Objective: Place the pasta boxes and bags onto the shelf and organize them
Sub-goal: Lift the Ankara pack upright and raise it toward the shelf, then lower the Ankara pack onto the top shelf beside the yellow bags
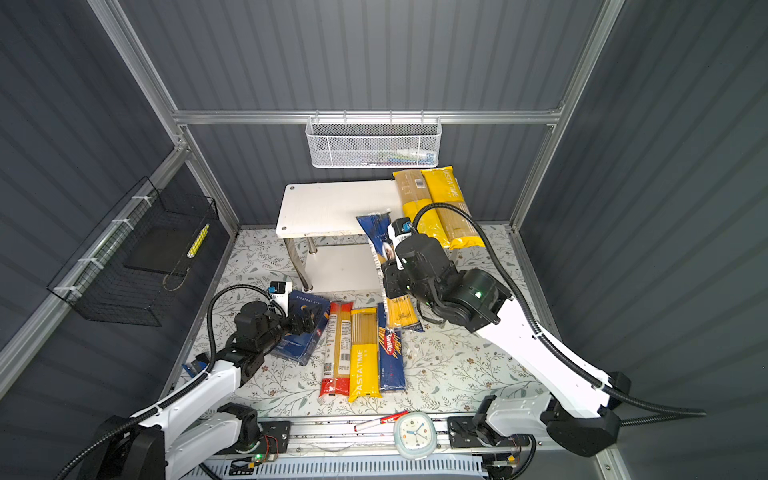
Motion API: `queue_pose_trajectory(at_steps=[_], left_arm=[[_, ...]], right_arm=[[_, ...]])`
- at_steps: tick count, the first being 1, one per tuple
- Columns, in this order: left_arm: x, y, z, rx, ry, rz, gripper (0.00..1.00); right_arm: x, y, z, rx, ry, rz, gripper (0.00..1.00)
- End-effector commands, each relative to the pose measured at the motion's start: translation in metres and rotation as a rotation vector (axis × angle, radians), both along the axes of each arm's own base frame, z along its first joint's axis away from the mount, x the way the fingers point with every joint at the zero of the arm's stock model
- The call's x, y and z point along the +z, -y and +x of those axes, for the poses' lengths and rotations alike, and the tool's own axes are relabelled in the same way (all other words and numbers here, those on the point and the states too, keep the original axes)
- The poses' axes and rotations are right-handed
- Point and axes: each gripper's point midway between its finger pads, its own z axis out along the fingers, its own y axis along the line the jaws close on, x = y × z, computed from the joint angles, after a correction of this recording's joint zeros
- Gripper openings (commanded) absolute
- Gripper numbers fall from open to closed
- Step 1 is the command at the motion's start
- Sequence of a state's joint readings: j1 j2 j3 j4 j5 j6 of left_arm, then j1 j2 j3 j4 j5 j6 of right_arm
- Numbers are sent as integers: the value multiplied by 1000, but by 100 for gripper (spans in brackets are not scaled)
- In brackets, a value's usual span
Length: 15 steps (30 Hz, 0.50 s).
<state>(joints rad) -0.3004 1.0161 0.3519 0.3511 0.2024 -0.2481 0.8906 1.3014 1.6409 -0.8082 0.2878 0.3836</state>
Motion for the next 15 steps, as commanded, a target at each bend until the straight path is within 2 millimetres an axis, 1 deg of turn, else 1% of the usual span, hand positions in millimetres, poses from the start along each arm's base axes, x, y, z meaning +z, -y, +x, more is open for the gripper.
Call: queue_pose_trajectory(at_steps=[1,5,9,15], left_arm=[[0,-1,-2,4,-8,0,100],[0,0,-2,2,-7,-2,100],[2,0,-2,0,-3,-3,100],[3,-2,-3,8,3,2,100]], right_arm=[[52,4,12,-24,111,92,3],[62,1,24,-25,120,102,3],[68,-5,35,-16,129,98,3],[81,-3,54,-25,148,108,4]])
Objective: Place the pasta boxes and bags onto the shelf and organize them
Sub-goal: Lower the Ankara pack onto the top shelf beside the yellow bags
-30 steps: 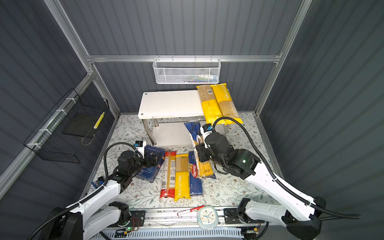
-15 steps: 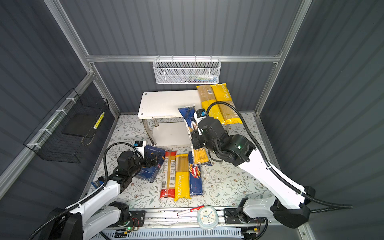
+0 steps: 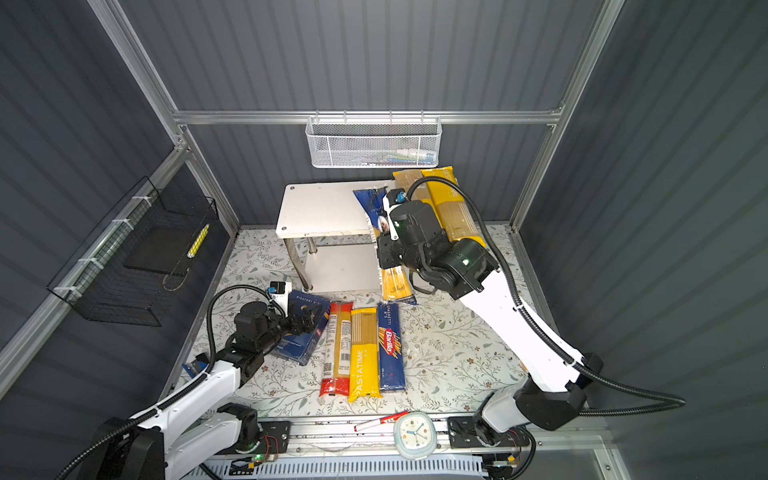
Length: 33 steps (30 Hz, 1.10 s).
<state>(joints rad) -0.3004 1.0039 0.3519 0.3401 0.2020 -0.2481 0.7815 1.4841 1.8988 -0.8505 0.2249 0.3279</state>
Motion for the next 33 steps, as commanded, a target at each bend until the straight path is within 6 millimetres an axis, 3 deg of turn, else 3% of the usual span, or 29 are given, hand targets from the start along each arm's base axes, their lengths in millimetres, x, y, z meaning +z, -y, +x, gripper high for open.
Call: queue_pose_trajectory(at_steps=[1,11,20,33], left_arm=[[1,-1,-2,6,1,3,100],[-4,-1,0,6,-11,7,100],[-1,-3,-1,14,-1,14,99],[2,-3,-1,13,5,10,100]], right_arm=[[55,6,9,-1,132,109,4],[69,-5,52,8,142,122,6],[56,-7,97,-36,113,113,8],[32,9,121,-107,61,102,20]])
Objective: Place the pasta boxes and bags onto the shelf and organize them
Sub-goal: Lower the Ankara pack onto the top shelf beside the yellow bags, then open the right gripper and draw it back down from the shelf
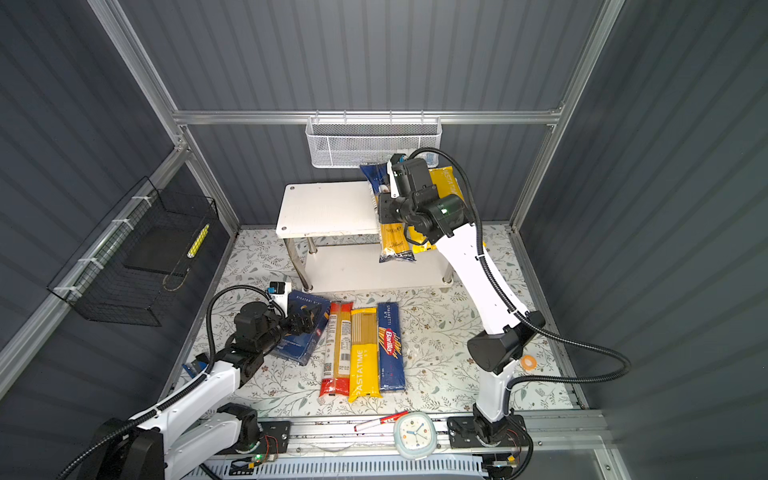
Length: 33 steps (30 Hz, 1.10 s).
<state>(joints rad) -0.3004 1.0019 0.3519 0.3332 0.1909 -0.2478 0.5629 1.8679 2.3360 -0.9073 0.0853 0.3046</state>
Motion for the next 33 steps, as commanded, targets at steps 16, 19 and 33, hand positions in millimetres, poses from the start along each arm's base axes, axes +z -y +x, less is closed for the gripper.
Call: queue_pose_trajectory(at_steps=[16,19,33], left_arm=[[2,-3,-2,12,9,17,100],[3,-3,-1,13,9,16,99],[-1,-2,0,6,-3,16,100]], right_arm=[[59,12,-14,4,171,97,63],[70,14,-42,45,210,62,64],[9,30,-176,154,291,111,56]])
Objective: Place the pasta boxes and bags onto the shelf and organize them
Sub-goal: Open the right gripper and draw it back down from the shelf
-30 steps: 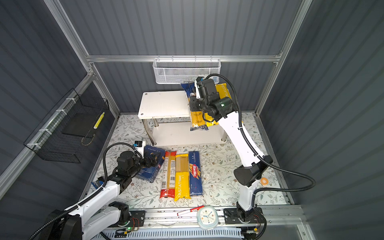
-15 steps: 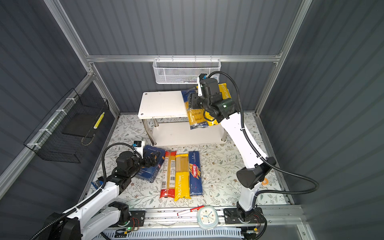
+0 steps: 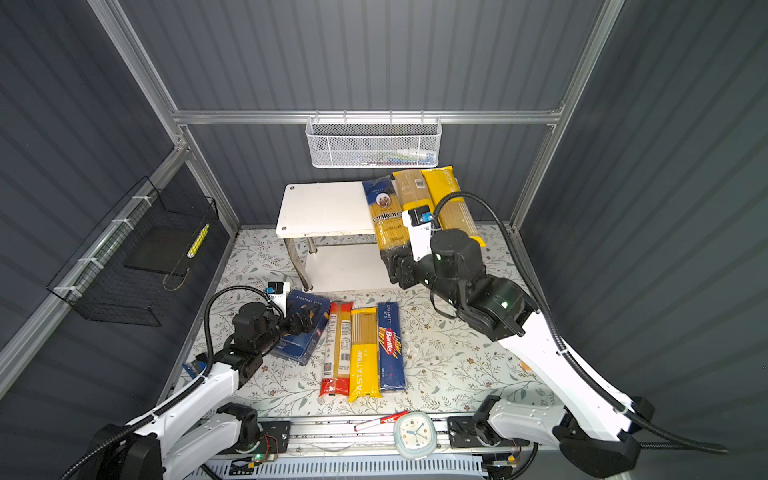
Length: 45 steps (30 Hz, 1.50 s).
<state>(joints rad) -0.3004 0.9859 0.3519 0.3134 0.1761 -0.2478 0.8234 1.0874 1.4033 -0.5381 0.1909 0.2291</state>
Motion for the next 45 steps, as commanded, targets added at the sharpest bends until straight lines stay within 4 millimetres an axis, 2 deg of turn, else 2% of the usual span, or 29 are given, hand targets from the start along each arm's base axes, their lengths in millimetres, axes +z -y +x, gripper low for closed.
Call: queue_pose_trajectory(at_steps=[1,7,11,13,19,24,27,29,30,32,33,34,35,40,45], left_arm=[[-2,1,1,-7,-2,10,100],[-5,1,2,-4,-6,13,100],[-5,0,2,0,-6,17,100],[-5,-1,2,5,-7,20,100],[-6,-1,3,7,-9,21,100],[-5,-1,2,5,-9,20,99],[-5,-1,2,4,-7,20,99],[-4,-1,2,4,-5,19,100],[-4,-1,2,4,-6,19,99],[-5,-1,2,4,-8,20,100],[-5,-1,2,3,-9,19,100],[-4,0,2,2,-7,18,100],[-4,0,2,2,-8,17,100],[-3,1,1,-3,-7,11,100],[-2,2,1,-9,-7,7,100]], right_arm=[[4,7,-3,-39,47,73,55],[-20,8,4,-69,33,11,44],[-25,8,15,-111,46,-16,36],[-19,9,22,-146,79,1,33],[-17,9,39,-172,70,9,31],[-36,3,59,-178,9,-10,32],[-36,0,64,-171,-9,-12,34],[-32,-4,62,-146,-7,-5,41],[-30,-6,59,-129,-10,-2,49],[-27,-7,52,-102,-13,3,65],[-25,-8,47,-85,-8,6,76],[-25,-11,42,-56,-7,7,90],[-30,-13,36,-27,-19,-2,99],[-37,-10,11,16,-60,61,99],[-57,-3,6,-6,-143,149,99]])
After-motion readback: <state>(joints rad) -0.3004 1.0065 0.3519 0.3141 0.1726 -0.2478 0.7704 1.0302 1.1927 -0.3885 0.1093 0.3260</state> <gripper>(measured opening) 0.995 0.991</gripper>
